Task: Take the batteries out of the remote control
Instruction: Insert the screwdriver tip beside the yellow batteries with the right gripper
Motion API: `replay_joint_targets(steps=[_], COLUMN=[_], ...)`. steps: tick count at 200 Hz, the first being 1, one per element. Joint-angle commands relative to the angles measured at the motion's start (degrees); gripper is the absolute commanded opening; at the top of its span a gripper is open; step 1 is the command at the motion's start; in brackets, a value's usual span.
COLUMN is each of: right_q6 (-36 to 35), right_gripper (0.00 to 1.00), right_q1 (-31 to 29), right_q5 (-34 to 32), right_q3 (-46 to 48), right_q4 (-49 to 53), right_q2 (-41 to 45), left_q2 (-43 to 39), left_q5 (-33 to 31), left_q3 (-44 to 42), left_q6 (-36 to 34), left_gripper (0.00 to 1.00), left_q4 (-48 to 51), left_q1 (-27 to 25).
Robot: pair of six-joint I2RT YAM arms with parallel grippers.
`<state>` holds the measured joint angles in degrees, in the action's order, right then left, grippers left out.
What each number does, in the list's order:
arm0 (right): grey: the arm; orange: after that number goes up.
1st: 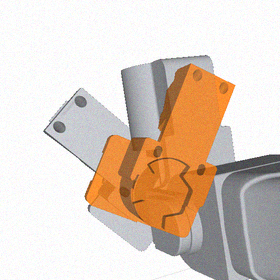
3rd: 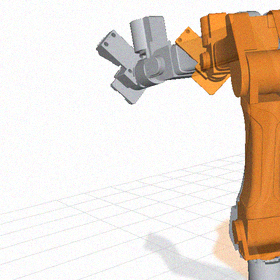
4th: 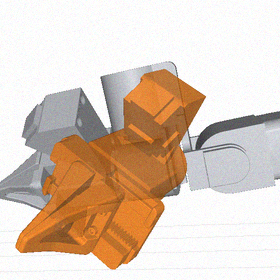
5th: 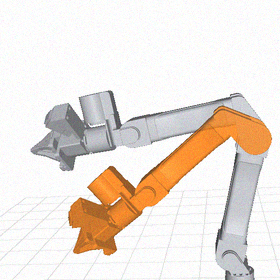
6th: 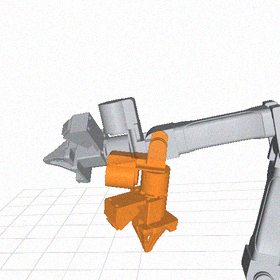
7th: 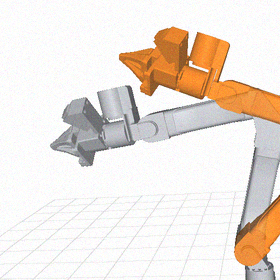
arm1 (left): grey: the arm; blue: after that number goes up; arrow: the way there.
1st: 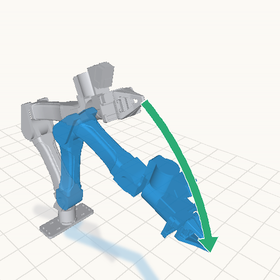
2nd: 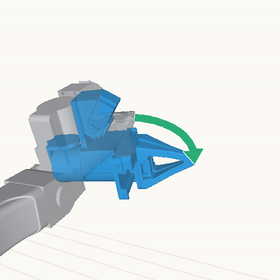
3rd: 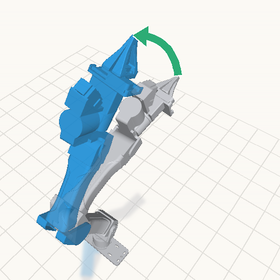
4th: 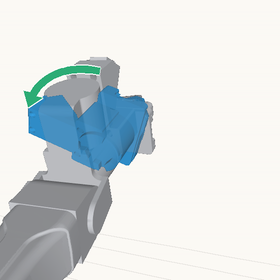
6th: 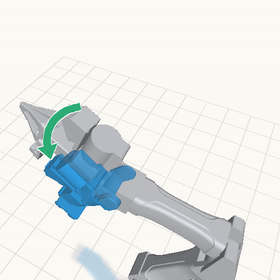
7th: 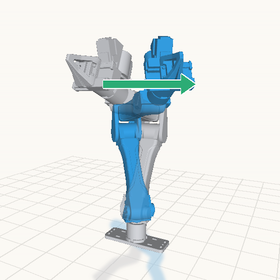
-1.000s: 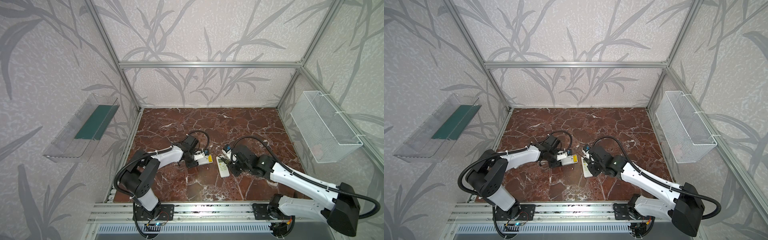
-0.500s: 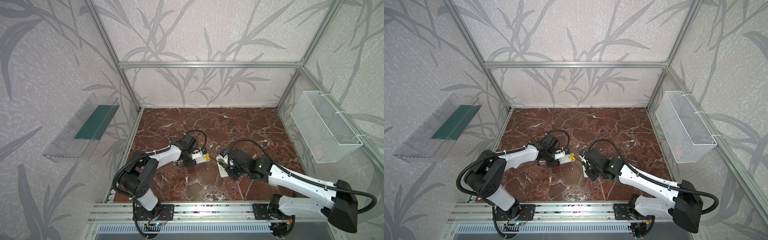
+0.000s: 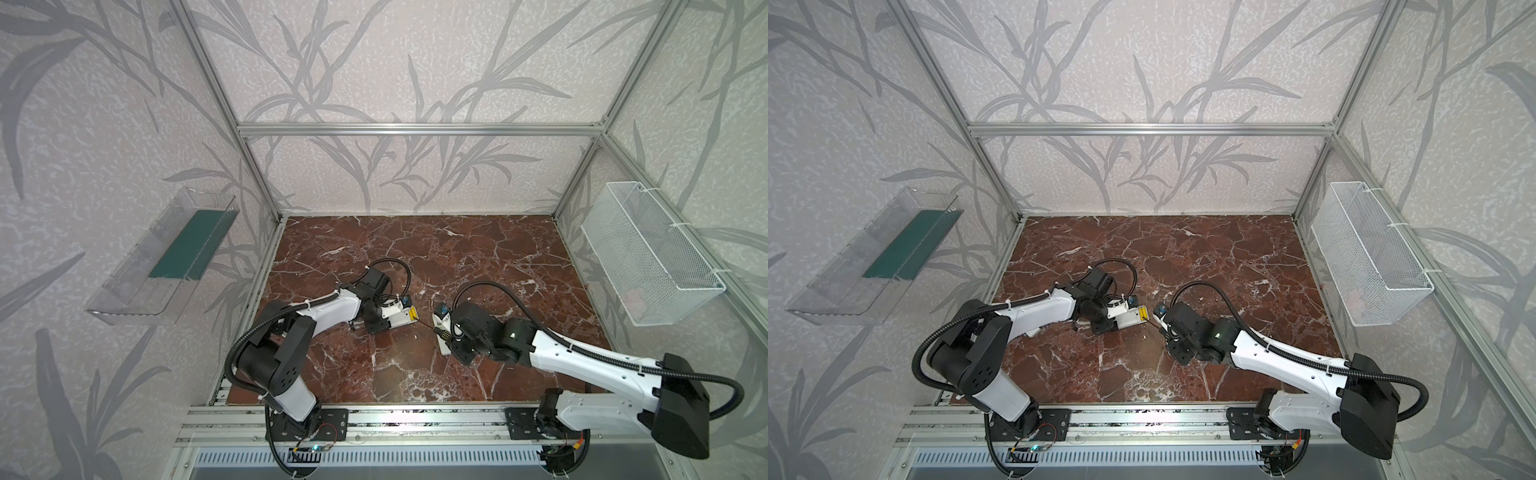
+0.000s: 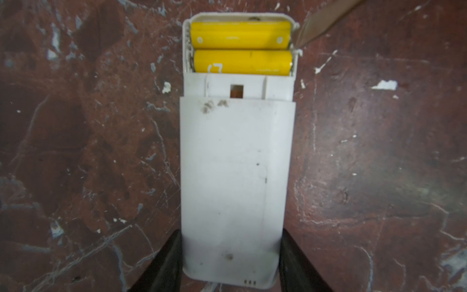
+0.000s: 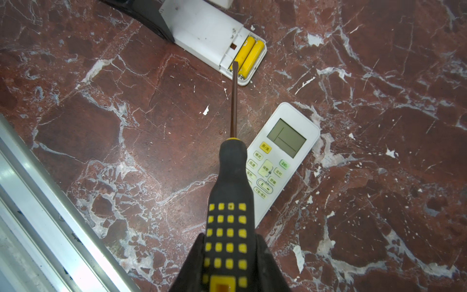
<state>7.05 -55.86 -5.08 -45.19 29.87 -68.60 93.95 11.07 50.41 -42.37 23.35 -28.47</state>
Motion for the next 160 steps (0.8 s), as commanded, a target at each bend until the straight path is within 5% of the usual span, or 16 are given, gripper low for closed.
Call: replay_joint_targets(steps=[1, 160], right_q6=[-0.2, 1.6], right_gripper=[0.0, 0.0], right_q1=[-0.5, -0.6], right_q5=[0.1, 0.3], right_q3=[0.9, 3.1], right_q4=[-1.3, -5.5], right_q2=[-0.2, -2.6], left_q2=[0.2, 0.6], left_q5=[-0.1, -0.3], left_q3=[0.3, 0.5], left_q6=[-0.6, -0.3], left_gripper=[0.53, 0.53], left_q4=[4.2, 4.2], left_q1=[0.5, 0.4])
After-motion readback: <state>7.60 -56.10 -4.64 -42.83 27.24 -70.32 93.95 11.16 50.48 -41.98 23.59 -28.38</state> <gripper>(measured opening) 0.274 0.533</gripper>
